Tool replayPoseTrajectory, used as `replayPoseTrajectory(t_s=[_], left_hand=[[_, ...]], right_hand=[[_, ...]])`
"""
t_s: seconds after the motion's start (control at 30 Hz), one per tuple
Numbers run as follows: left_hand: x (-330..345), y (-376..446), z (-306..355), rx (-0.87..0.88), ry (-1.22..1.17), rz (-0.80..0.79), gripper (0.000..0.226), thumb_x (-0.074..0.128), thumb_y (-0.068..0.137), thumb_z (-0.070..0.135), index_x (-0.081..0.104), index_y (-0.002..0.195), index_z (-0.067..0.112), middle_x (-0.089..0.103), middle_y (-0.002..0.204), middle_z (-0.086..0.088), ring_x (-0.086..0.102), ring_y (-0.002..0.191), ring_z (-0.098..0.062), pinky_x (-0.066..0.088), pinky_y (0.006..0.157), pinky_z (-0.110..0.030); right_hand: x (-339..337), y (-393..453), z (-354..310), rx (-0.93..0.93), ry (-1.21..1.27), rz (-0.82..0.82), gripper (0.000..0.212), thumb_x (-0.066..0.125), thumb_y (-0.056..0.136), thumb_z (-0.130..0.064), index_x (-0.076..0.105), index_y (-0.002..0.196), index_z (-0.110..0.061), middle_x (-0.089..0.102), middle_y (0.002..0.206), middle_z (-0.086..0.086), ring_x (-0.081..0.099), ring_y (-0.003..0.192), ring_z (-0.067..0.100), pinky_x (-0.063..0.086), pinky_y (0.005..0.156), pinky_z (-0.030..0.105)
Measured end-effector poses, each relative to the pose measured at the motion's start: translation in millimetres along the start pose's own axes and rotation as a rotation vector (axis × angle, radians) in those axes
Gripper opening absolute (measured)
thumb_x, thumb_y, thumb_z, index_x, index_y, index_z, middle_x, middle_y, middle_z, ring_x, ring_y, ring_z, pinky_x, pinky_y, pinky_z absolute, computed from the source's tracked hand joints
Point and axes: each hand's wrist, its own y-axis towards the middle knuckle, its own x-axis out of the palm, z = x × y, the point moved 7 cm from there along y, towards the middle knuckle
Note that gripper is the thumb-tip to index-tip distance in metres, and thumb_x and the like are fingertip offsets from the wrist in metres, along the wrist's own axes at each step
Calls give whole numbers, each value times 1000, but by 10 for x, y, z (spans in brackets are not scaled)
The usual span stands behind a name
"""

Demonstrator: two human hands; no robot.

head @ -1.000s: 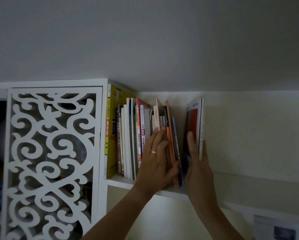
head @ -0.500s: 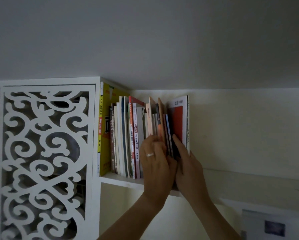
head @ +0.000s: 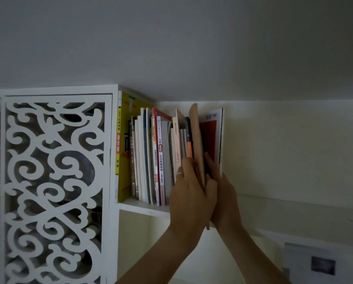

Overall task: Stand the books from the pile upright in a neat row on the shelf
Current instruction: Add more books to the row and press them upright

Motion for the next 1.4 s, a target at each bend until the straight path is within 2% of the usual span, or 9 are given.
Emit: replayPoseTrajectory(t_s=[0.1, 0.2, 0.4, 0.57, 0.7, 0.8, 0.97, 1.17, 1.4], left_hand=[[20, 58, -14, -42, 84, -71, 44, 45, 107, 24, 43, 151, 19, 68, 118, -1, 66, 91, -10, 61, 87, -29], [-127, -19, 160, -24, 70, -65, 60, 40, 108, 19, 19, 165, 23, 53, 142, -2, 59, 97, -5, 57, 88, -22], [-384, -377, 692, 136, -64, 26, 68, 26, 101, 34, 8, 166, 28, 30, 159, 0, 60, 79, 4, 57, 70, -9], [-232, -435, 874, 201, -90, 28, 67, 44, 105, 28, 13, 164, 23, 32, 159, -4, 46, 99, 27, 34, 75, 12], [-9, -344, 679, 153, -96, 13, 63, 34, 107, 42, 19, 164, 19, 36, 159, -4, 55, 107, 2, 47, 82, 2], [166, -201, 350, 46, -96, 11, 59, 33, 107, 35, 22, 163, 19, 48, 145, -6, 61, 99, -2, 62, 87, -27], [357, -18, 15, -13, -16, 38, 52, 38, 111, 28, 25, 160, 16, 52, 137, -7, 67, 92, -12, 64, 80, -33], [499, -48, -46, 141, 53, 22, 56, 26, 110, 45, 46, 151, 13, 62, 124, -4, 61, 83, -3, 60, 73, -22], [434, -25, -151, 119, -59, 37, 64, 22, 108, 57, 51, 151, 20, 63, 135, -1, 53, 106, 15, 38, 90, 1]], right_hand=[[3, 11, 5, -21, -137, 14, 77, 64, 97, -45, 21, 160, -29, 56, 146, 2, 62, 121, 13, 43, 103, 9], [-26, 35, -51, -52, -70, -42, 77, 67, 97, -38, 20, 158, -34, 54, 147, 1, 60, 122, 14, 32, 93, -7], [-442, -19, 66, 19, -153, -23, 69, 59, 98, -11, 33, 155, -39, 59, 135, 9, 61, 116, 27, 54, 97, 45], [-694, -181, 227, 77, -47, 155, 36, 56, 106, -21, 49, 136, -40, 61, 123, -18, 60, 108, -13, 52, 103, 31], [-847, -170, 198, 62, -168, 187, 60, 50, 97, -64, 50, 147, -30, 63, 136, 7, 64, 115, 13, 55, 97, 35], [-869, -182, 207, 109, -160, 127, 62, 64, 100, -28, 37, 156, -35, 52, 150, 6, 59, 127, 14, 54, 99, 28], [-750, -193, 285, 131, -150, 98, 74, 58, 101, -6, 25, 160, -35, 37, 161, 8, 42, 144, 25, 44, 113, 50], [-503, -81, 108, 60, -97, -42, 70, 45, 107, -37, 0, 159, -48, 35, 163, -2, 55, 128, 10, 43, 103, 24], [-281, 12, -42, -18, -108, -125, 57, 22, 108, -52, -8, 157, -52, 60, 142, 5, 66, 102, 10, 59, 91, 31]])
